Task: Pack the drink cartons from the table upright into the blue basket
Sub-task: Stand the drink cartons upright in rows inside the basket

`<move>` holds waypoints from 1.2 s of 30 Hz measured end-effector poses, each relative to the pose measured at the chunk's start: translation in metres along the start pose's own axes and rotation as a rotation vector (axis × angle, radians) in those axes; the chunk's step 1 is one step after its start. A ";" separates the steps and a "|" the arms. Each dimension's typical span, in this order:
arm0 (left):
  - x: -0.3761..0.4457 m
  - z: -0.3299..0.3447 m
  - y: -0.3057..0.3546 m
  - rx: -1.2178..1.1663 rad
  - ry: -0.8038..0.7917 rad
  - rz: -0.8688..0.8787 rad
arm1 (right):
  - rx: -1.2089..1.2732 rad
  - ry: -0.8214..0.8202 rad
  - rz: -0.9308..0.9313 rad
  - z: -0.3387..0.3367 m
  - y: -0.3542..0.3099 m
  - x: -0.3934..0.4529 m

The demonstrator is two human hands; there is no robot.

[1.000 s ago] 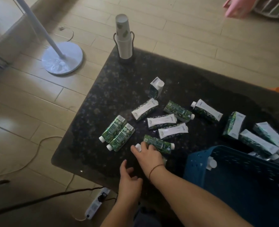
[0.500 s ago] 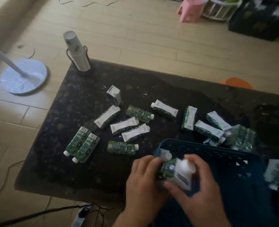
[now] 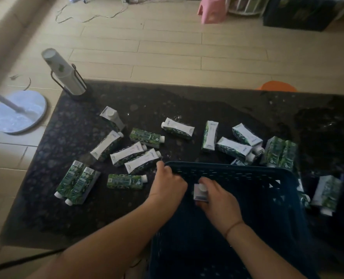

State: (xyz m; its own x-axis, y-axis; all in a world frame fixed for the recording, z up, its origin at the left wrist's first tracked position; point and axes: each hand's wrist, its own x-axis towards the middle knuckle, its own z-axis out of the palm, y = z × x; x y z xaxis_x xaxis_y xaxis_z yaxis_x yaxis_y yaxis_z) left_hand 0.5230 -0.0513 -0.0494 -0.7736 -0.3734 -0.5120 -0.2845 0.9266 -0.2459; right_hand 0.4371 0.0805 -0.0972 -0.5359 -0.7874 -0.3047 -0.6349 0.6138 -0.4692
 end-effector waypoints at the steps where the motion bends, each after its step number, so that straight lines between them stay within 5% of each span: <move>1: 0.004 0.001 0.000 0.012 -0.008 0.002 | -0.004 -0.025 0.007 0.006 0.000 0.004; 8: 0.010 0.002 0.006 0.044 0.035 0.028 | 0.080 -0.067 0.005 0.021 0.013 0.013; 19: 0.004 0.021 -0.010 0.015 0.105 0.367 | 0.050 -0.061 0.110 0.000 0.017 0.023; 27: 0.014 0.015 -0.008 -0.044 0.030 0.205 | -0.048 -0.023 0.125 0.011 0.012 0.014; 32: 0.010 0.016 0.000 0.096 0.057 0.195 | -0.016 -0.224 -0.044 0.013 0.020 0.018; 36: 0.008 0.009 -0.003 0.054 0.058 0.130 | 0.044 -0.135 0.107 0.019 0.017 0.022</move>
State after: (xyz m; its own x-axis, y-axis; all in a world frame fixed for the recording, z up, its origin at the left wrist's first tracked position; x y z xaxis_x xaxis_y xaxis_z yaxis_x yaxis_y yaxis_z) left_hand 0.5229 -0.0577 -0.0604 -0.8340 -0.2454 -0.4943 -0.1500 0.9628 -0.2248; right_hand 0.4250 0.0723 -0.1281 -0.5180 -0.7199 -0.4620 -0.5517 0.6939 -0.4626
